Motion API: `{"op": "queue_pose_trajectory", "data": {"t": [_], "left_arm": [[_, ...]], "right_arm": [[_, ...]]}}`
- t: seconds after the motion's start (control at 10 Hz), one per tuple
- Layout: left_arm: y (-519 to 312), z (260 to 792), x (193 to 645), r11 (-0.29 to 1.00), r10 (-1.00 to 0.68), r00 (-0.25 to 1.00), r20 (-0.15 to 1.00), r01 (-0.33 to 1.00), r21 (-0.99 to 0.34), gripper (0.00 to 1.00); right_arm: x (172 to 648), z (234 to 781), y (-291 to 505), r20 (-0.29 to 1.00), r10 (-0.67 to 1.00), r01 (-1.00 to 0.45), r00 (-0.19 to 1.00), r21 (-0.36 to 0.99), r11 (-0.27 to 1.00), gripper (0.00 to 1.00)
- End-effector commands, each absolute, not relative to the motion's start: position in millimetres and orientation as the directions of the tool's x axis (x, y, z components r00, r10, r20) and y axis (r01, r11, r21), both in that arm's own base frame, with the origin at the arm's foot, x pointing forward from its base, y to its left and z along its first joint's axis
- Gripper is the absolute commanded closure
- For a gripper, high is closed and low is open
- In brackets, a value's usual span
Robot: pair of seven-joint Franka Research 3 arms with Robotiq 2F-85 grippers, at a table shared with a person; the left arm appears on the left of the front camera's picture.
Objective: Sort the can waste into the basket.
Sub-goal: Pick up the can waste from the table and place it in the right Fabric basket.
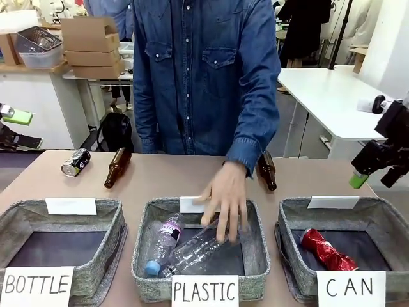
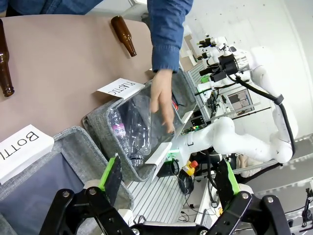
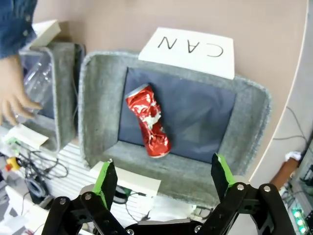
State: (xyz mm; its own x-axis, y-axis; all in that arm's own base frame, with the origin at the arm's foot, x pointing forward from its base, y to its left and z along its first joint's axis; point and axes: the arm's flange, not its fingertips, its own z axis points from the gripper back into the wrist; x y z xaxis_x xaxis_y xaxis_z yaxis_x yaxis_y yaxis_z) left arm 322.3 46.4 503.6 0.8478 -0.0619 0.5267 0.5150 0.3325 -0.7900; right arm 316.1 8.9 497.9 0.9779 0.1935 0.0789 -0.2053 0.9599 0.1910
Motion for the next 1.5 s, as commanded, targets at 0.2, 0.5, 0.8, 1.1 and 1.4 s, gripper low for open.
{"op": "queue_pose_trajectory", "data": {"t": [0.2, 0.5, 0.8, 1.1, 1.4], "left_arm": [[45, 505, 323, 0.314, -0.054, 0.835, 0.547, 0.534, -0.785, 0.00], [45, 505, 323, 0.314, -0.054, 0.835, 0.547, 0.534, -0.785, 0.00], [45, 505, 323, 0.314, -0.054, 0.835, 0.547, 0.534, -0.785, 0.00], [45, 505, 323, 0.314, -0.054, 0.835, 0.547, 0.534, -0.785, 0.00], [45, 505, 323, 0.314, -0.054, 0.835, 0.547, 0.534, -0.785, 0.00]], "right_arm": [[317, 510, 5, 0.060, 0.154, -0.163, 0.986, 0.519, 0.839, 0.00], [319, 544, -25, -0.212, 0.115, 0.214, 0.971, 0.977, -0.006, 0.00], [352, 522, 1, -0.308, -0.522, 0.386, 0.795, 0.921, 0.046, 0.00], [318, 545, -26, -0.088, 0.135, 0.025, 0.987, 0.912, 0.409, 0.00], [318, 545, -26, -0.088, 0.135, 0.025, 0.987, 0.912, 0.409, 0.00]]}}
